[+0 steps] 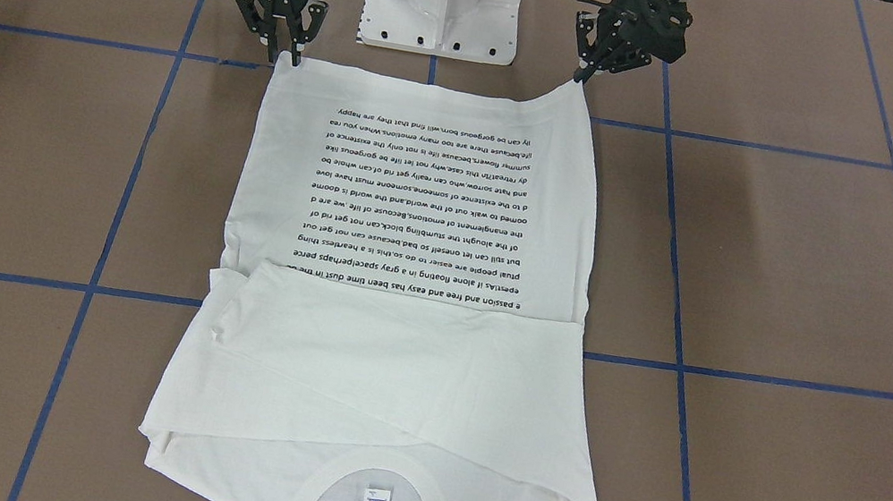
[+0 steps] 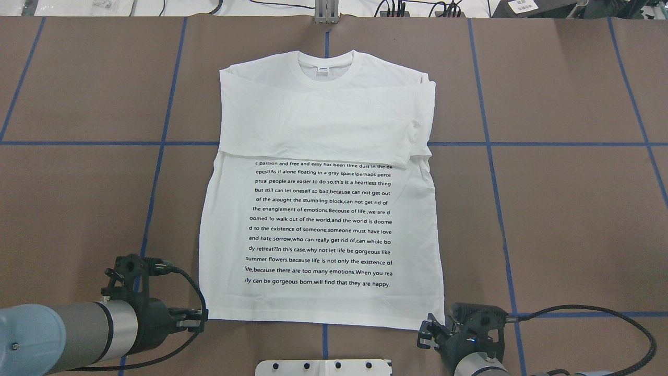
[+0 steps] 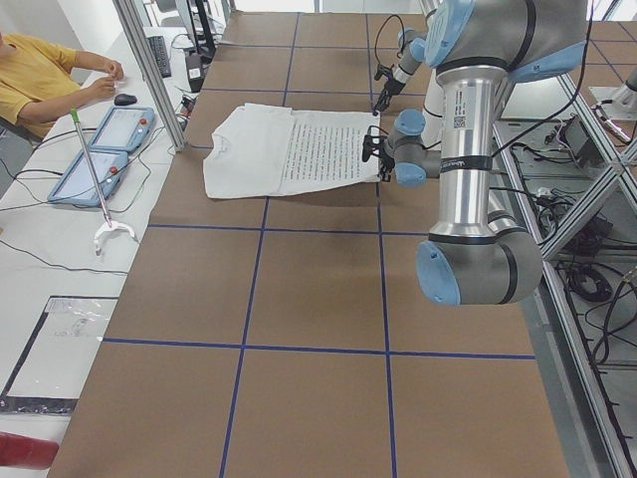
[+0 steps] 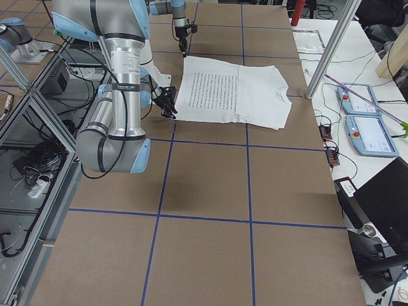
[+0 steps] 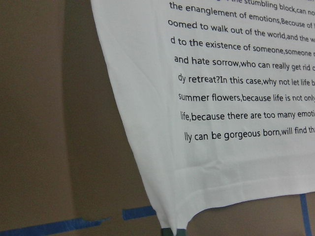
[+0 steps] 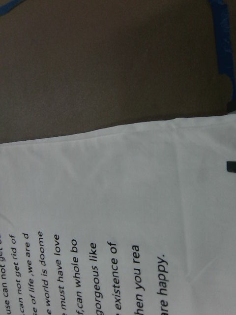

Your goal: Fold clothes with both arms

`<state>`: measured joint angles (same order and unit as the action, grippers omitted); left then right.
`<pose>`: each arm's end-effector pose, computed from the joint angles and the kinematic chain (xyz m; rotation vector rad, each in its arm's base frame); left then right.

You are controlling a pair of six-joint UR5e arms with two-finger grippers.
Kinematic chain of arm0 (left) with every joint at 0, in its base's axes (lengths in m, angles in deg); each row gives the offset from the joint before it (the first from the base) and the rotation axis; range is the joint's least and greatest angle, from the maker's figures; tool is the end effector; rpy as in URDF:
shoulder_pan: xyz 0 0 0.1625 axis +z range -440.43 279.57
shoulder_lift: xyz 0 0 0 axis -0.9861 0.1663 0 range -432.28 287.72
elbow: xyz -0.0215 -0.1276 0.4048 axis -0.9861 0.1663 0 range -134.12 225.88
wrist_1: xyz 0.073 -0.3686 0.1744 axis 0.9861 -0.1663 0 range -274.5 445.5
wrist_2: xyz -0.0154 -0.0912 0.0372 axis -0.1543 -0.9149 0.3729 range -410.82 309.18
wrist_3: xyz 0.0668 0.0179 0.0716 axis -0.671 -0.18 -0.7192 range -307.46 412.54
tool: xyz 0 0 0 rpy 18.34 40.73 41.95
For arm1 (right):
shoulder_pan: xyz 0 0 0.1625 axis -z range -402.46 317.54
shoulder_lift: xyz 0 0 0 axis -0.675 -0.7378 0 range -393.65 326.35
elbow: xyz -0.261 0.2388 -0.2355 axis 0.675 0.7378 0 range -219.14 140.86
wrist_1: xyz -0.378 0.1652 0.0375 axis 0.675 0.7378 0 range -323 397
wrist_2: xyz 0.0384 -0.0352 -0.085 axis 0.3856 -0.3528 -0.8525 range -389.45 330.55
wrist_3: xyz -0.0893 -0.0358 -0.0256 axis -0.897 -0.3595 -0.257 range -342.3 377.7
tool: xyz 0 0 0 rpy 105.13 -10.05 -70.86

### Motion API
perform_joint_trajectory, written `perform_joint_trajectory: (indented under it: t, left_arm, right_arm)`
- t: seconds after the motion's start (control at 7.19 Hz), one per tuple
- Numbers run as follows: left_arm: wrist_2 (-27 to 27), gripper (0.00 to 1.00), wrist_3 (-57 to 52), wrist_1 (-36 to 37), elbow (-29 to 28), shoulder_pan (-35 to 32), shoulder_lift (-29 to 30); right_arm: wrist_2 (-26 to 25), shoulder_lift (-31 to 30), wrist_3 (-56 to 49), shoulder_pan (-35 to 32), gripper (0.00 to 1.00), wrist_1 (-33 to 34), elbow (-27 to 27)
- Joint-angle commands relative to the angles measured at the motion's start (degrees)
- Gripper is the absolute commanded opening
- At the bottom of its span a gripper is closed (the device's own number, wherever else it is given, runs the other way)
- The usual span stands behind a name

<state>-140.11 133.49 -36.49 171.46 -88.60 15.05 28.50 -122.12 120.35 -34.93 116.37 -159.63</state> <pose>0.4182 -0.1960 0.3258 0.1805 1.1181 0.0066 -0.4947 -0.1224 0.3739 0.3986 -0.8083 0.2915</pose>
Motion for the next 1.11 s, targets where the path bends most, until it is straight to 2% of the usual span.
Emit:
perform_joint_trajectory:
  t: [0.0, 0.28, 0.42, 0.7, 0.83, 0.97]
  left_arm:
    - [0.0, 0.0, 0.0, 0.0, 0.2, 0.0, -0.1]
    - [0.0, 0.0, 0.0, 0.0, 0.6, 0.0, -0.3]
    - [0.0, 0.0, 0.0, 0.0, 0.6, 0.0, -0.3]
    - [0.0, 0.0, 0.0, 0.0, 0.9, 0.0, -0.4]
    - [0.0, 0.0, 0.0, 0.0, 1.0, 0.0, -0.4]
    - [0.0, 0.0, 0.0, 0.0, 1.1, -0.1, -0.4]
  right_arm:
    - [-0.4, 0.1, 0.0, 0.4, 0.42, 1.1, 0.1]
    - [-0.4, 0.1, 0.0, 0.5, 0.36, 1.1, 0.1]
    - [-0.4, 0.2, 0.0, 0.6, 0.3, 1.1, 0.1]
    - [-0.9, 0.1, 0.0, 0.6, 0.07, 1.1, 0.1]
    - [-1.3, 0.2, 0.0, 0.6, 0.0, 1.7, 0.1]
    - [-1.3, 0.3, -0.2, 0.1, 0.0, 2.4, -0.7]
